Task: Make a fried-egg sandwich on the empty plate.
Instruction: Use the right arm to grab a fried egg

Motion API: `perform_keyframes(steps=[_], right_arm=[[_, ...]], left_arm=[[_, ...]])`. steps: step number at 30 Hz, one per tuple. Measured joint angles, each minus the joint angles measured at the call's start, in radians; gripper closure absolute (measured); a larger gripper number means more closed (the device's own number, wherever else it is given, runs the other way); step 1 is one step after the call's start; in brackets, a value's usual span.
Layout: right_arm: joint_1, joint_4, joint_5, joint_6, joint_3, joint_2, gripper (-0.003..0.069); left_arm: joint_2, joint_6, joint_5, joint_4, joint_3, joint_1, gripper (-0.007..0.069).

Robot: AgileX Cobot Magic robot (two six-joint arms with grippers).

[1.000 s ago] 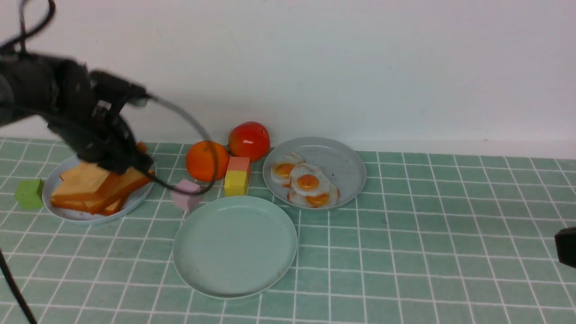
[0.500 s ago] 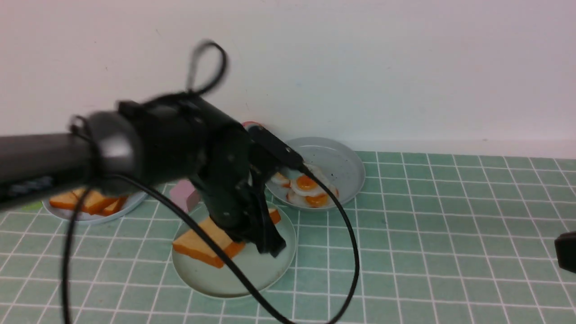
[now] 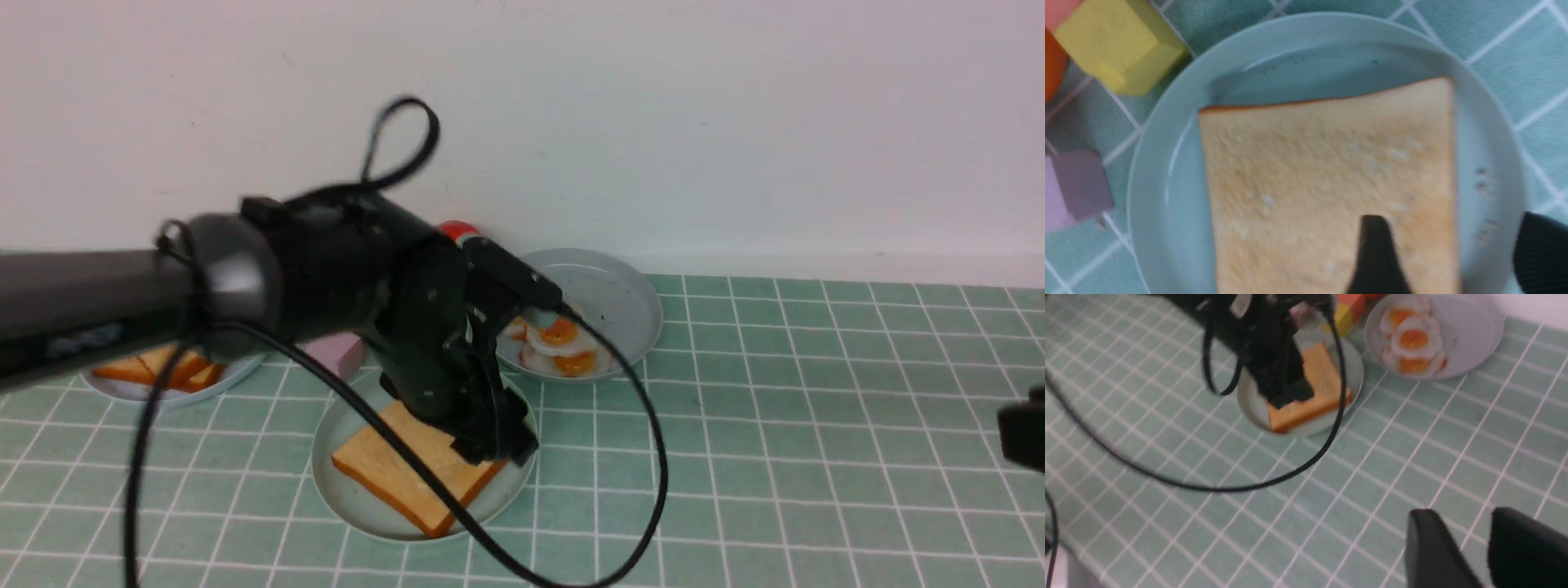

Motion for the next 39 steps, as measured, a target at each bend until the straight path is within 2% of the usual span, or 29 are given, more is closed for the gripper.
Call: perform_keyframes(steps=[2, 3, 5, 6, 7, 8, 10, 11, 13, 17, 20, 21, 24, 30, 39], right_arm=[[0.0, 0.037, -0.051, 0.0, 0.0, 0.045, 0.0341], [0.0, 0.041, -0.051, -0.001, 0.0, 0.045, 0.0339], [0.0, 0.082, -0.097, -0.019, 0.0, 0.137, 0.0323], [0.0, 0.085, -0.1, -0.022, 0.0, 0.145, 0.0323], [0.0, 0.117, -0.127, -0.06, -0.001, 0.212, 0.0326], [0.0, 0.138, -0.139, -0.085, -0.005, 0.258, 0.0331], [0.0, 0.171, -0.151, -0.124, -0.022, 0.347, 0.0346], [0.0, 0.192, -0.154, -0.145, -0.038, 0.388, 0.0357], [0.0, 0.231, -0.154, -0.175, -0.073, 0.469, 0.0379], [0.008, 0.298, -0.152, -0.221, -0.212, 0.692, 0.0421], [0.034, 0.298, -0.152, -0.222, -0.284, 0.801, 0.042], [0.064, 0.288, -0.152, -0.223, -0.355, 0.879, 0.0412], [0.104, 0.248, -0.145, -0.226, -0.471, 1.022, 0.0387], [0.128, 0.177, -0.142, -0.226, -0.729, 1.275, 0.033], [0.13, 0.156, -0.146, -0.227, -1.096, 1.622, 0.027]], left_arm=[[-0.098, -0.042, 0.038, -0.058, -0.031, 0.0, 0.0169], [-0.119, -0.053, 0.04, -0.065, -0.035, 0.0, 0.0181], [-0.282, -0.089, 0.044, -0.087, -0.041, 0.0, 0.0319], [-0.282, -0.091, 0.044, -0.087, -0.04, 0.0, 0.0333], [-0.41, -0.104, 0.034, -0.087, -0.018, 0.0, 0.0462], [-0.482, -0.107, 0.023, -0.092, 0.008, 0.0, 0.0536], [-0.609, -0.113, -0.009, -0.094, 0.079, 0.0, 0.062], [-0.663, -0.121, -0.024, -0.096, 0.118, 0.0, 0.0638], [-0.755, -0.135, -0.052, -0.104, 0.196, 0.0, 0.0638], [-1.024, -0.199, -0.17, -0.118, 0.487, 0.0, 0.0638], [-1.128, -0.241, -0.236, -0.12, 0.611, 0.0, 0.0638], [-1.212, -0.281, -0.305, -0.123, 0.711, 0.0, 0.0638], [-1.318, -0.339, -0.424, -0.124, 0.831, 0.0, 0.0638], [-1.372, -0.359, -0.568, -0.127, 0.889, 0.0, 0.0638], [-1.351, -0.362, -0.583, -0.128, 0.89, 0.0, 0.0638]])
